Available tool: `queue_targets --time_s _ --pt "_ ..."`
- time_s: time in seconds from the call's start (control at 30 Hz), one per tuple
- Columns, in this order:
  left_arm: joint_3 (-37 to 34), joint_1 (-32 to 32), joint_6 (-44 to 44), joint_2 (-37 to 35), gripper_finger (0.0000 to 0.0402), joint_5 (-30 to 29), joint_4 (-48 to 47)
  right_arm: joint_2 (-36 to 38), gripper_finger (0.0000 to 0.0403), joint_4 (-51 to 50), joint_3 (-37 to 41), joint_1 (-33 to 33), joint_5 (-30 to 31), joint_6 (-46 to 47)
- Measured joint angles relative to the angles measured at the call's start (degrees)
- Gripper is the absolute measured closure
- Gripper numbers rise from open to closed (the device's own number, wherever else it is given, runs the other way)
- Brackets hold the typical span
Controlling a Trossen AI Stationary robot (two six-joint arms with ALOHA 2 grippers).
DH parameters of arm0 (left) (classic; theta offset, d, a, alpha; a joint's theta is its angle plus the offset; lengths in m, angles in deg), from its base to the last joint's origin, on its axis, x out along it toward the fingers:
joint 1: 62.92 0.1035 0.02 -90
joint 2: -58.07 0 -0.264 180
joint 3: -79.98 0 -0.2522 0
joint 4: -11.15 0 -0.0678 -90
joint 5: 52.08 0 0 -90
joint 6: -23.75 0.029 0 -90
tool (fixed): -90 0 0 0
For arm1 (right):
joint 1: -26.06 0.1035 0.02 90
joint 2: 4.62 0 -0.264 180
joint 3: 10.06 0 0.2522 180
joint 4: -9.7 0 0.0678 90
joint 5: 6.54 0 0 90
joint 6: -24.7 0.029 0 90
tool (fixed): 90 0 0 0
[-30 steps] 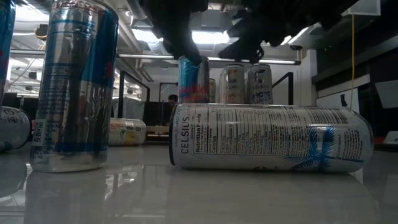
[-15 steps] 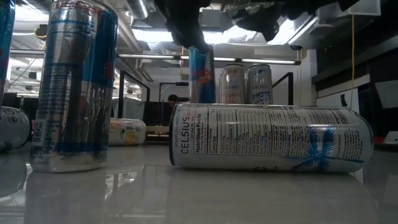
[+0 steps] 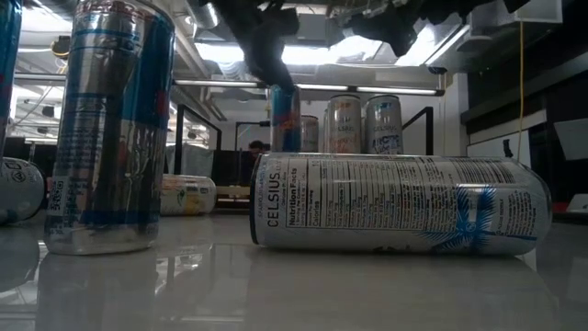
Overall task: Place canned beverage on shelf
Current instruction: Put the blue soda can on the shelf
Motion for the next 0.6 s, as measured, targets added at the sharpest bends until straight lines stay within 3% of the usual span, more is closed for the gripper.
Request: queue_targets --time_s 0.37,0.6 --pt "0.00 9.84 6.42 0.00 0.0192 1.13 -0.19 0.00 0.0100 0.14 0.00 0.00 0.07 0.01" --pt "0.00 14.58 7.50 0.00 0.0192 5.53 0.91 0.00 0.0100 0.20 0.00 0.00 0.13 0.02"
